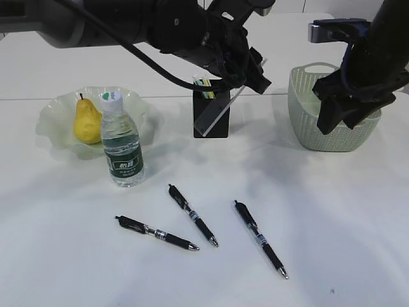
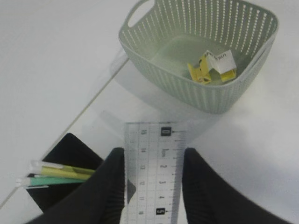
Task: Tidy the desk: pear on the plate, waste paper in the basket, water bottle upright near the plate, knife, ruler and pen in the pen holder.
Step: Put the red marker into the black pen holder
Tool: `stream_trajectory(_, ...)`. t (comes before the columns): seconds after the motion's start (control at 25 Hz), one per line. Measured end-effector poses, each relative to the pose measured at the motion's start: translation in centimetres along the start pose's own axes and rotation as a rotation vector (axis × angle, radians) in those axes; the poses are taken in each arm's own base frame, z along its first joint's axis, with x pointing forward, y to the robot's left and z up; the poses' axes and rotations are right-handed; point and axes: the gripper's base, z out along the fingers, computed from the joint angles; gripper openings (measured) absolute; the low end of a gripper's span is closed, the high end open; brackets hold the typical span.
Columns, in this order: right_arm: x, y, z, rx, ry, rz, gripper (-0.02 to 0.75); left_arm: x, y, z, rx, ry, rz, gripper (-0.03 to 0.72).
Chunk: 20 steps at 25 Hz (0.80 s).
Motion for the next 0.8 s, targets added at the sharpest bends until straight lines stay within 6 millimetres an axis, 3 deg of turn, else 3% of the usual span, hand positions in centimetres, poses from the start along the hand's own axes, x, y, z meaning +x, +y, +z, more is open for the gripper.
stream_trajectory(0.8,0.0,0.0,0.0,0.001,-0.002,0.000,0.400,-0.8,4.7,-0.3,-0.101,-0.207,-0.098,0.257)
